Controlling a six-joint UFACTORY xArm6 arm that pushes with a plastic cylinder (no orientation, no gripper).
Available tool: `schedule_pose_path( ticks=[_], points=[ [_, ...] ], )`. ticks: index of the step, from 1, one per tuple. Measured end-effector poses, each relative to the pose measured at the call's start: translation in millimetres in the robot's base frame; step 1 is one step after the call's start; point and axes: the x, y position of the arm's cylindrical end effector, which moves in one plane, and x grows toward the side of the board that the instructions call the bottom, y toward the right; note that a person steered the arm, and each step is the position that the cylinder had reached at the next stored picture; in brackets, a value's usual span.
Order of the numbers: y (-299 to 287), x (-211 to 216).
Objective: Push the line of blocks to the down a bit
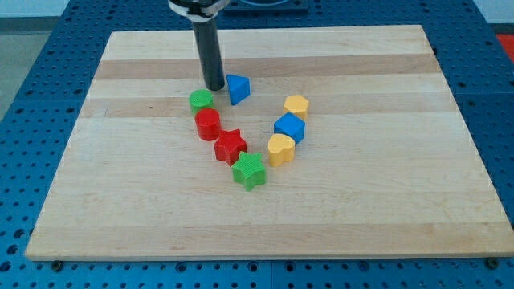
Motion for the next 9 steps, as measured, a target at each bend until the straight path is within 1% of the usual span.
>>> schedule_pose_path(
  ticks=[3,5,6,7,9],
  points=[
    [95.0,0.0],
    [104.6,-2.7],
    [112.0,-20.2],
    [154.0,-16.8],
    [134.5,14.4]
  ],
)
